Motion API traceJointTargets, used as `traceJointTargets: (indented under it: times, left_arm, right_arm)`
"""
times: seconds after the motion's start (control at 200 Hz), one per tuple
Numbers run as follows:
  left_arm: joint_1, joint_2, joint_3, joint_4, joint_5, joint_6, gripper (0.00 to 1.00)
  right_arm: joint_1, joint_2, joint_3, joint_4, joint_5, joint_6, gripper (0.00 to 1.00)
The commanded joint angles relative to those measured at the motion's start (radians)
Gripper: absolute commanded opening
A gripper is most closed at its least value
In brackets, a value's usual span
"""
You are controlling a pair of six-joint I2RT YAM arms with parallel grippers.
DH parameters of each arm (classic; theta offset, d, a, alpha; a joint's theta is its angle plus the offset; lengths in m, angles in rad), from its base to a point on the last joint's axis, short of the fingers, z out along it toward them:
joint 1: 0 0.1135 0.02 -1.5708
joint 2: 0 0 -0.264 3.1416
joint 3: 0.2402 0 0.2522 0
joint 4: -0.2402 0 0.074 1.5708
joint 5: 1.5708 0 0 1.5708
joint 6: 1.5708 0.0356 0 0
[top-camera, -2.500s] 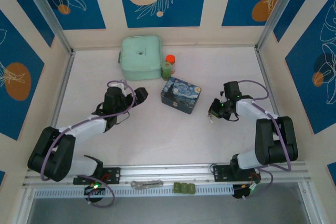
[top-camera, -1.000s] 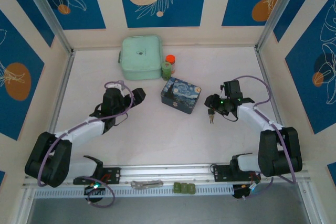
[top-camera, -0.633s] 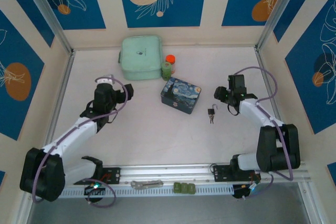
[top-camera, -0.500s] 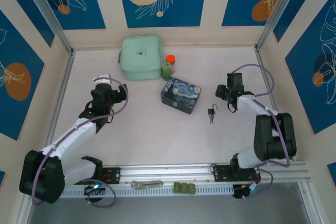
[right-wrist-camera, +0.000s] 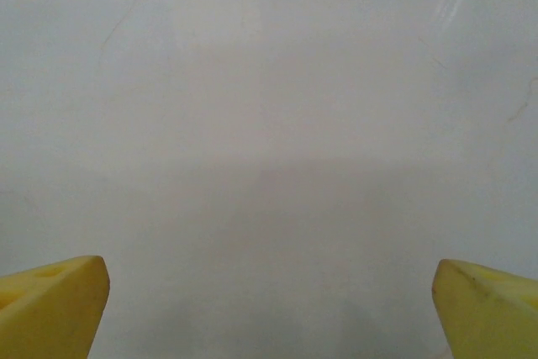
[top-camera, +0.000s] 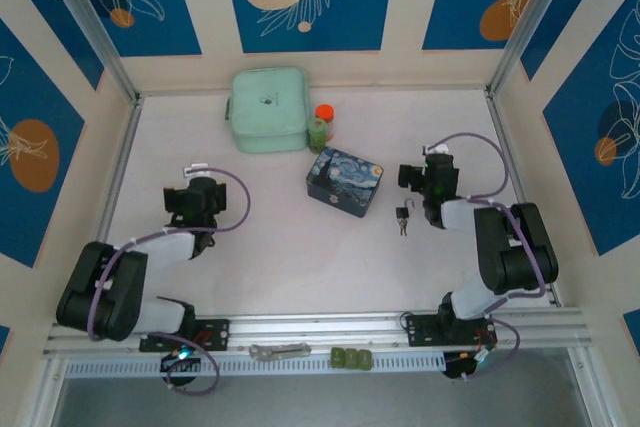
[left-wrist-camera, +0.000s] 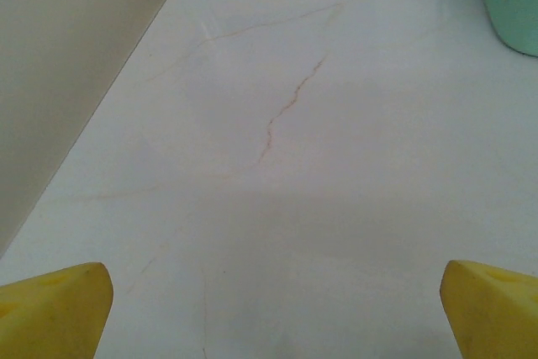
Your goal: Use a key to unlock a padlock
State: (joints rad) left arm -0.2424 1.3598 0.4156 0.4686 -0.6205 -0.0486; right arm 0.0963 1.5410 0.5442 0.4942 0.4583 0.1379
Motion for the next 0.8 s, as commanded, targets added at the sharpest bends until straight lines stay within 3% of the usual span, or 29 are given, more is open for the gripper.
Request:
traceJointTargets:
  times: [0.0, 0.14, 0.2, 0.275, 0.36, 0.41, 0.5, 0.795]
  left_arm:
    - [0.025, 0.044, -0.005, 0.255, 0.051, 0.083, 0.99]
    - [0.061, 0.152, -0.07, 0.532, 0.155, 0.112, 0.99]
    - [0.067, 0.138, -0.067, 0.476, 0.234, 0.109, 0.99]
    - [0.091, 0.159, -0.097, 0.552, 0.311, 0.104, 0.99]
    - [0.121, 0.242, -0.141, 0.733, 0.356, 0.1, 0.99]
    - [0.127, 0.193, -0.147, 0.646, 0.352, 0.069, 0.99]
    - [0.128, 0.228, -0.153, 0.73, 0.344, 0.084, 0.99]
    - [0.124, 0.214, -0.065, 0.539, 0.351, 0.089, 1.0]
  right_arm:
    - [-0.039, -0.056, -0.069, 0.185, -0.067, 0.017, 0.99]
    - [-0.039, -0.051, -0.081, 0.212, -0.116, -0.003, 0.99]
    - [-0.045, -0.051, -0.09, 0.228, -0.142, -0.006, 0.99]
    - [-0.063, -0.046, -0.103, 0.248, -0.197, -0.006, 0.99]
    - [-0.068, -0.004, -0.166, 0.418, -0.173, 0.011, 0.99]
    - [-0.061, -0.028, -0.147, 0.33, -0.153, 0.011, 0.99]
    - [-0.058, -0.023, -0.146, 0.344, -0.146, 0.009, 0.99]
    - [-0.053, -0.019, -0.15, 0.358, -0.141, 0.003, 0.99]
